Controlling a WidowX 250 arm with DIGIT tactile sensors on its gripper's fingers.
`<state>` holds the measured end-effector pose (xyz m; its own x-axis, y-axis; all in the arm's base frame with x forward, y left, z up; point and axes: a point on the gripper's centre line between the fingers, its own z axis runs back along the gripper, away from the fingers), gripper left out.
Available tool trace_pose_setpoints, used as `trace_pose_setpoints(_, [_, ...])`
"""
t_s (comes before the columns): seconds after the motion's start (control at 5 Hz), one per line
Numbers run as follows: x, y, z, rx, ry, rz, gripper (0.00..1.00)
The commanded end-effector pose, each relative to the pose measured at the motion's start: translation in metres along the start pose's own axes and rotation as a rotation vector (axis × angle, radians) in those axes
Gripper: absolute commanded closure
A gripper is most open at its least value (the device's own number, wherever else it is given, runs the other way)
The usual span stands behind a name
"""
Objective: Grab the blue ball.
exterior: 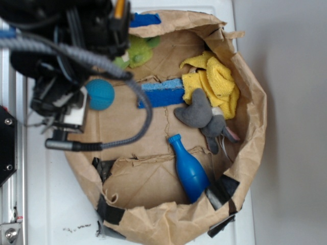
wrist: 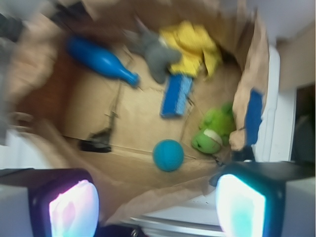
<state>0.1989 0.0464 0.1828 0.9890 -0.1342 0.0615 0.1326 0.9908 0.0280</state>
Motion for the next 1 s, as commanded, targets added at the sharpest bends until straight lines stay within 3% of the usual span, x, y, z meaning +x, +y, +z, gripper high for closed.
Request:
trace_pose_setpoints(0.0, [0.023, -0.018, -0.045, 0.137, -0.003, 0.02, 0.0])
trace_pose_setpoints(0.4, [0.062, 0.011, -0.057, 0.093, 0.045, 0.116, 0.0])
trace_pose_setpoints(0.8, [0.047, 0.028, -0.08, 0.078, 0.054, 0.057, 0.0])
